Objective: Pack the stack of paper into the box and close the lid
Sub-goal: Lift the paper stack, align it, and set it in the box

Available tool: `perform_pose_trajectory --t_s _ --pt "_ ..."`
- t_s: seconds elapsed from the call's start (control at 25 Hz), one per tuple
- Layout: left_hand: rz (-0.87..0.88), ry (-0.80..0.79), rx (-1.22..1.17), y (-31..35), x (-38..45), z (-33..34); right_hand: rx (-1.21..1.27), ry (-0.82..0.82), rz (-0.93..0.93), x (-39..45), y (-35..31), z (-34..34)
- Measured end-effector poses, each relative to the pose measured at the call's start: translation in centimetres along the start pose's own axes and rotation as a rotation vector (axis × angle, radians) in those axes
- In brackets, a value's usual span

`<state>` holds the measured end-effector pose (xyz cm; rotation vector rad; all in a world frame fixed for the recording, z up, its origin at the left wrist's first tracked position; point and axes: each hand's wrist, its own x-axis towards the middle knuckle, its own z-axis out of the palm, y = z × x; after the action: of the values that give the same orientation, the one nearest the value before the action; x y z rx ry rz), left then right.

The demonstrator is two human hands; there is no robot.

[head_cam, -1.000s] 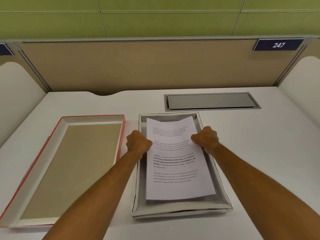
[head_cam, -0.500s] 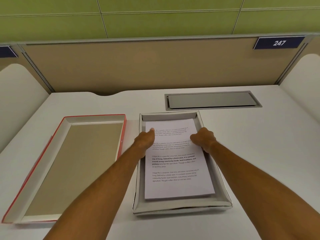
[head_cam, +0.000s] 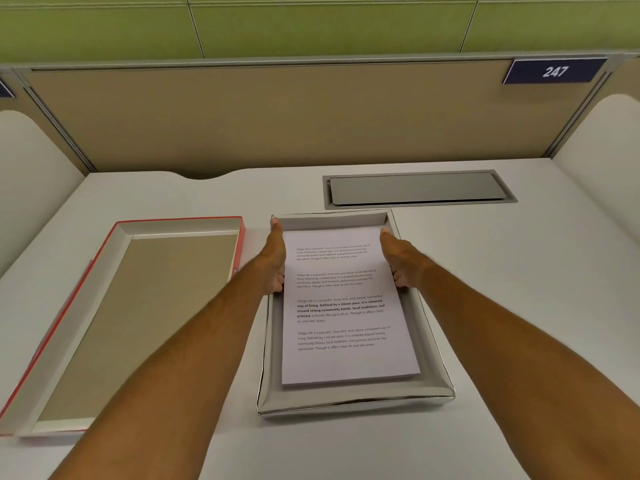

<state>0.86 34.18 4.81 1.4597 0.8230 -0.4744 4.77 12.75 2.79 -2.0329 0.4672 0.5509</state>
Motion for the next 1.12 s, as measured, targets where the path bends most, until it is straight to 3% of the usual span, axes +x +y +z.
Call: perform_pose_trajectory --t_s 0.24,0.4,0.52,0.68,0.88,1.12 --pt "0.098 -0.090 0.161 -1.0 -1.1 0.5 -0.120 -0.047 -0.100 -2.0 0.2 -0.4" --pt "0.334 -0.006 0.698 -6.5 -3.5 0.2 -0.504 -0.202 -0.366 -6.1 4.0 -0.7" --pt "0.376 -0.063 0.980 -11.3 -5.8 0.4 -0.815 -0.366 -0.356 -8.6 8.6 -0.7" --pt "0.356 -0.023 1.095 -13.9 -6.7 0.8 -0.901 -0.386 -0.385 -9.4 10.4 -0.7" --pt "0.334 0.059 1.236 -13.9 -7.1 2.0 -1.016 -0.274 -0.483 -9.7 10.6 0.2" --pt "0.345 0.099 1.237 -14.1 -6.7 1.9 -0.984 -0.241 -0.502 -9.6 10.8 0.1"
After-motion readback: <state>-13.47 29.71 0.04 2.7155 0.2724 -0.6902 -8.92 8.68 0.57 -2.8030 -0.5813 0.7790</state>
